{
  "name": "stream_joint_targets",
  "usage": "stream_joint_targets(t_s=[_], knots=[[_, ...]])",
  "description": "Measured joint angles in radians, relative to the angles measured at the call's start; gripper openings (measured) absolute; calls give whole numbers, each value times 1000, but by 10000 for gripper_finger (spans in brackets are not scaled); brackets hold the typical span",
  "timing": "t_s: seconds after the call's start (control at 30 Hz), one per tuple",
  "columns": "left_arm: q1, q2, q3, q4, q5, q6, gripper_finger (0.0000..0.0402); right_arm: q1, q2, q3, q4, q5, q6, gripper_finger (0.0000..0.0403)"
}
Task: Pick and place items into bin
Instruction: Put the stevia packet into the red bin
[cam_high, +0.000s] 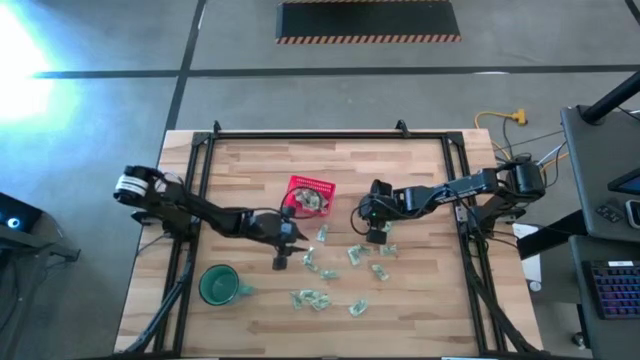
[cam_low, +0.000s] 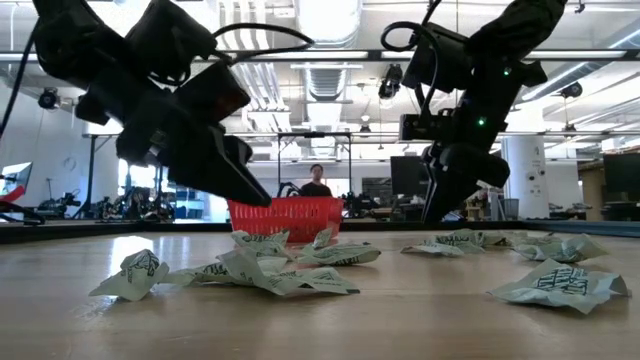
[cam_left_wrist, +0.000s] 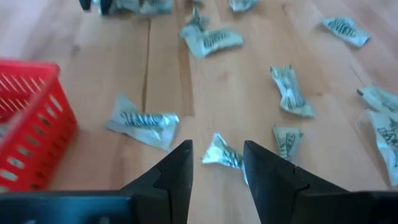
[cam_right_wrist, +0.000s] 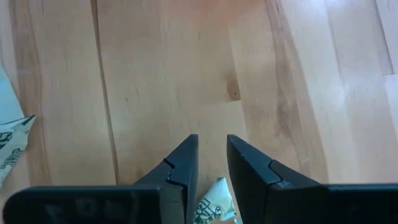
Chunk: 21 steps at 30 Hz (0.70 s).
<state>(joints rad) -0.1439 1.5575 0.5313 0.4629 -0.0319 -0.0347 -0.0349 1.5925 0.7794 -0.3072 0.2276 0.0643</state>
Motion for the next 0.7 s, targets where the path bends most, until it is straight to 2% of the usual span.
stream_joint_targets(t_s=[0.33,0.7], knots=[[-29,74,49,5,-29,-9,125,0,0,0,14,0,-3,63],[-29,190,79,62,-27,-12,125,0,0,0,27,0,4,70]])
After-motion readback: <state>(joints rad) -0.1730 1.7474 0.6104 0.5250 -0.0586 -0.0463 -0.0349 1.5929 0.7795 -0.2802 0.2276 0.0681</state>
